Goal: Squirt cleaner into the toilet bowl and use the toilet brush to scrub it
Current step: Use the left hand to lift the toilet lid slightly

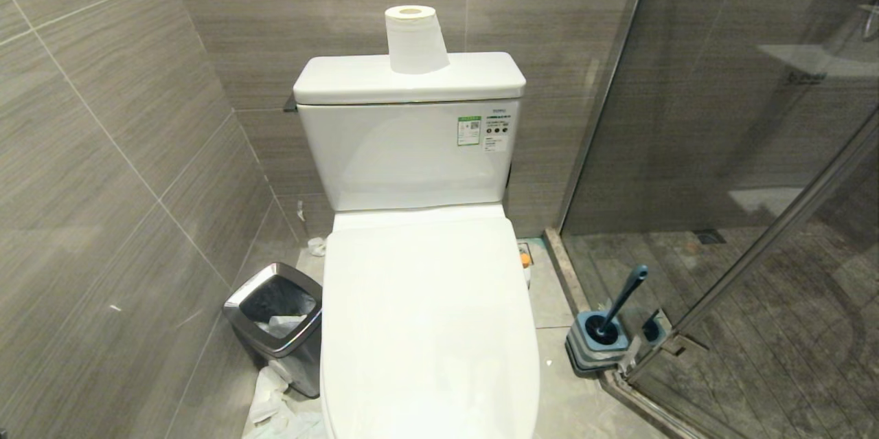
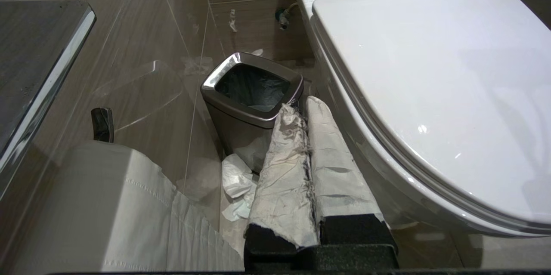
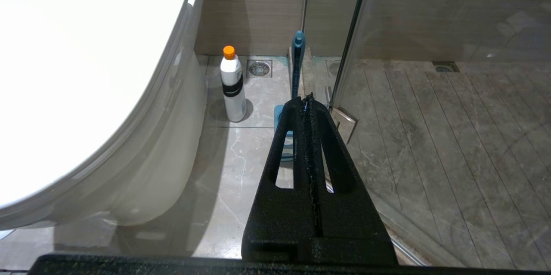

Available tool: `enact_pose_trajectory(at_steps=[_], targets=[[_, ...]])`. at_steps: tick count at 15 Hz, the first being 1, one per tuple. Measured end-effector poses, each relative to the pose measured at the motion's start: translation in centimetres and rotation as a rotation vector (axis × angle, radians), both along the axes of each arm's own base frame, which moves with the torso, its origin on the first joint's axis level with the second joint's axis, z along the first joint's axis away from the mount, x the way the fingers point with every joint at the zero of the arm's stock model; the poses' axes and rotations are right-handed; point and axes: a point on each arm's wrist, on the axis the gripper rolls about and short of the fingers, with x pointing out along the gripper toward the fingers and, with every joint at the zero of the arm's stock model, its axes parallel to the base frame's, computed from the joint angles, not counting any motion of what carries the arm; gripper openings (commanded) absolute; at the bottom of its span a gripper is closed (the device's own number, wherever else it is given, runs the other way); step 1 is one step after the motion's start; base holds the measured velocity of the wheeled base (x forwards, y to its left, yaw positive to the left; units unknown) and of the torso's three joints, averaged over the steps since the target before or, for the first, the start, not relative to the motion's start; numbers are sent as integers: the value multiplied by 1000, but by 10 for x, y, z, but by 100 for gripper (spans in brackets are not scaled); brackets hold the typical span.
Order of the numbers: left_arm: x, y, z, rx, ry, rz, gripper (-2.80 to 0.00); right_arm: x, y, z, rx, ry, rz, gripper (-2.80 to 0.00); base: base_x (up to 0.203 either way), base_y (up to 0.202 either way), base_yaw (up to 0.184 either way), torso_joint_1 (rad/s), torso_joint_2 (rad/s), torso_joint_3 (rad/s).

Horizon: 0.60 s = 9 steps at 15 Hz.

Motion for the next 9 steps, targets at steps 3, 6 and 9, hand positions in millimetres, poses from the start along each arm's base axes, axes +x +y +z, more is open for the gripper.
enact_pose_trajectory(at_steps=[3, 6, 9], targets=[[0, 0, 0, 0, 0, 0, -280, 0, 0, 0, 0, 0, 0, -280, 0, 0, 0, 0, 0, 0], [0, 0, 0, 0, 0, 0, -280, 0, 0, 0, 0, 0, 0, -280, 0, 0, 0, 0, 0, 0], [0, 0, 0, 0, 0, 0, -280, 0, 0, 0, -1, 0, 0, -280, 0, 0, 0, 0, 0, 0]])
